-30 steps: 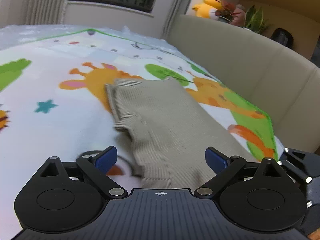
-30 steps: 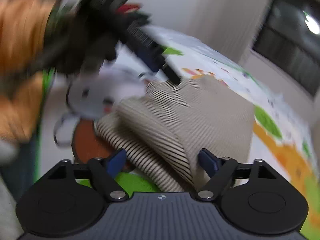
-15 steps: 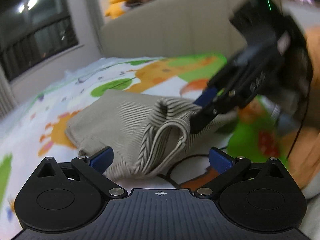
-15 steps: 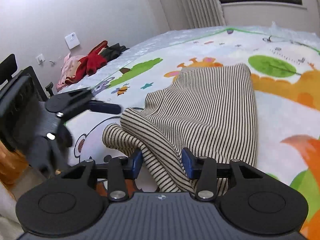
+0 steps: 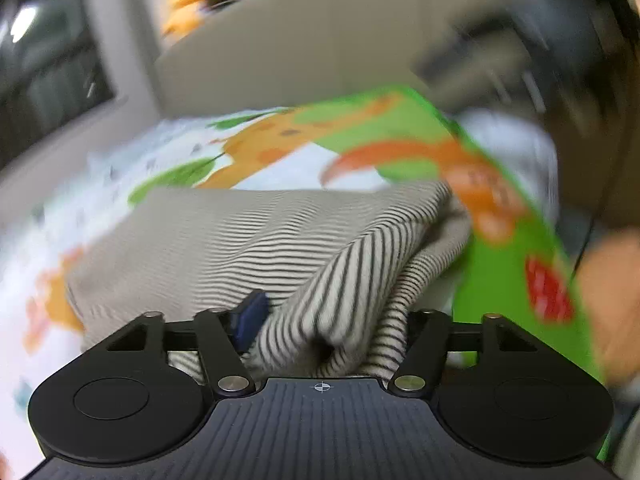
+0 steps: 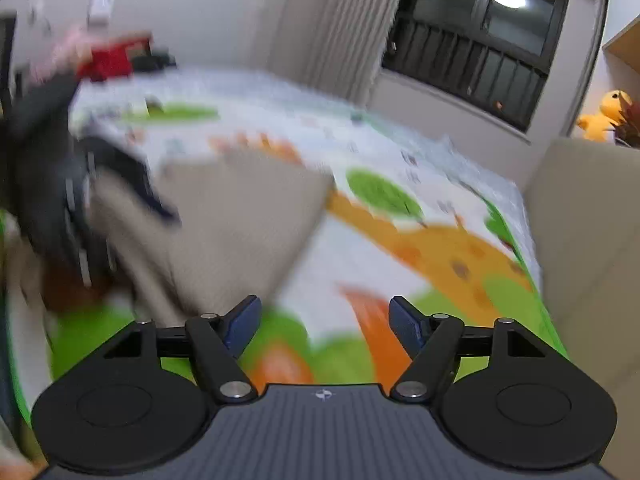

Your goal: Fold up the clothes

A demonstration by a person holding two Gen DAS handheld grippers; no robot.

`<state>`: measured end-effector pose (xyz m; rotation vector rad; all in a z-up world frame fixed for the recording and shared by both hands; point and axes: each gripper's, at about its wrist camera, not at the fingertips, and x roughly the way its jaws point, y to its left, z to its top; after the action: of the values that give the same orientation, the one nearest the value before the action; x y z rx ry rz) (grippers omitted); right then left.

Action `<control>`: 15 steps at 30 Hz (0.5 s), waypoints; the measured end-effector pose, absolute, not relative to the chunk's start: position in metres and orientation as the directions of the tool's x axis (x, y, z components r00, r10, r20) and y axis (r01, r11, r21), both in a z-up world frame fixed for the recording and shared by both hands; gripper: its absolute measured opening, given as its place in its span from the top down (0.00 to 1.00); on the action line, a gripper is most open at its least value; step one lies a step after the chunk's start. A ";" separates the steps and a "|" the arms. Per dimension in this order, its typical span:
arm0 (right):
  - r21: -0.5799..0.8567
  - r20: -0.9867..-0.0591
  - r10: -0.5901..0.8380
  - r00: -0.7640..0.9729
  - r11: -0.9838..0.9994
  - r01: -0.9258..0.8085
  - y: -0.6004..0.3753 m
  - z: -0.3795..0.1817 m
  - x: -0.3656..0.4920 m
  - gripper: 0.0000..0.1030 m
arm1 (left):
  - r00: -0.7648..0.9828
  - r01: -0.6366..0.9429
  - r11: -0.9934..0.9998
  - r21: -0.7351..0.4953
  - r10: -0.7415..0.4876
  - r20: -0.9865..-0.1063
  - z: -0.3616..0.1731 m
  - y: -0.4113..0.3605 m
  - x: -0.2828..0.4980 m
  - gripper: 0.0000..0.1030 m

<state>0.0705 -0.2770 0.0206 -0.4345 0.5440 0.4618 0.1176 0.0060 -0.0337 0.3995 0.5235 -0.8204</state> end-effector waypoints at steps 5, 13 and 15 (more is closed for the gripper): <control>-0.369 -0.574 0.299 0.762 0.736 -0.568 -0.252 -0.019 0.070 0.30 | 0.549 0.710 0.696 -0.112 -0.646 -0.531 -0.013 0.037 0.149 0.43; -0.590 -0.453 0.435 0.778 0.508 -0.627 -0.176 -0.034 0.104 0.52 | 0.533 0.687 0.710 -0.154 -0.636 -0.557 -0.016 0.050 0.168 0.43; -0.558 -0.522 0.462 0.718 0.451 -0.696 -0.167 -0.036 0.106 0.69 | 0.514 0.696 0.702 -0.151 -0.634 -0.577 -0.019 0.049 0.164 0.43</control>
<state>0.1062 -0.1667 -0.0357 -0.8336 0.3145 0.7300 0.1636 0.0495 -0.0186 0.1045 0.6494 -0.8013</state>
